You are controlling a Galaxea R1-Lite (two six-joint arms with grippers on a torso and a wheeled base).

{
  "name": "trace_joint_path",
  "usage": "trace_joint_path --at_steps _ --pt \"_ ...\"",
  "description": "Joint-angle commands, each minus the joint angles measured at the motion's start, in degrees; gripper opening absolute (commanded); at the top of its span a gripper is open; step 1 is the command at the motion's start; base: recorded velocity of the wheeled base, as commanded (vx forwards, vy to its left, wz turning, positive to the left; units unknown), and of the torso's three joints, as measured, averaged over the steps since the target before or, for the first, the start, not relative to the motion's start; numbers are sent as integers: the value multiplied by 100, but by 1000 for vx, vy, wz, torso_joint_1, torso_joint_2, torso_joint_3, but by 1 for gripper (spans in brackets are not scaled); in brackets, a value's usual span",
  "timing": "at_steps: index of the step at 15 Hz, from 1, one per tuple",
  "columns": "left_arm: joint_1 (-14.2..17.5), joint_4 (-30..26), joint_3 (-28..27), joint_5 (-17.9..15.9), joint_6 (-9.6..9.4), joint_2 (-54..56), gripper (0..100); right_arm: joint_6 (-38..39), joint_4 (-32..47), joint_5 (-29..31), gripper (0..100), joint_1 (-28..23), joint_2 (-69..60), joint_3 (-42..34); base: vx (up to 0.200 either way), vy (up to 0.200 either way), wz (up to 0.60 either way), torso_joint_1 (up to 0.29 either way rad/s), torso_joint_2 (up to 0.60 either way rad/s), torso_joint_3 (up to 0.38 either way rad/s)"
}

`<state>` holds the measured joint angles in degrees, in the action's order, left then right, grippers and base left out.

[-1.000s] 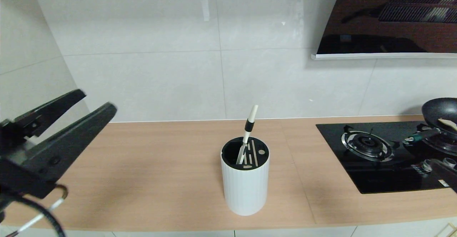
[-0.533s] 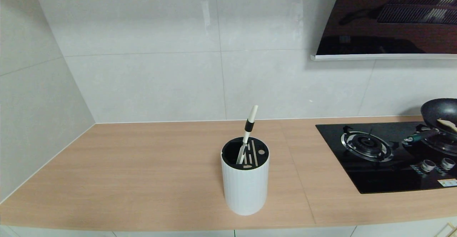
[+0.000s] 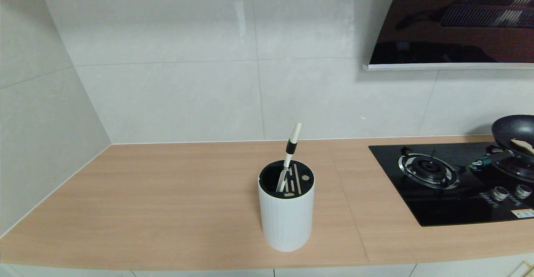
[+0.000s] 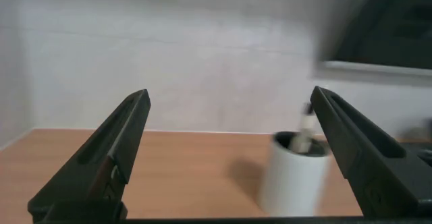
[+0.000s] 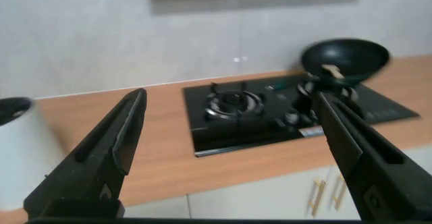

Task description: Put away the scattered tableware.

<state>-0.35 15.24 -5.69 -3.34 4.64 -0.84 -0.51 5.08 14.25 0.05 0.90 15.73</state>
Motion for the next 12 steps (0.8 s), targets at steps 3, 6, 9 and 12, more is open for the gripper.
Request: trace_joint_path --at_steps 3,6,9,12 --pt "35 -1093 561 167 -526 84 100 69 -1238 -195 100 -31 -90 -1564 0 0 0 0 0 0" --pt "35 -1559 561 220 -842 84 100 86 -728 -476 100 -31 -90 -1564 0 0 0 0 0 0" --pt "35 -1568 569 220 -579 84 100 86 -429 -1320 100 -31 -81 -1555 0 0 0 0 0 0" --pt "35 -1559 569 220 -491 84 100 95 -491 -1302 100 -22 -81 -1564 0 0 0 0 0 0"
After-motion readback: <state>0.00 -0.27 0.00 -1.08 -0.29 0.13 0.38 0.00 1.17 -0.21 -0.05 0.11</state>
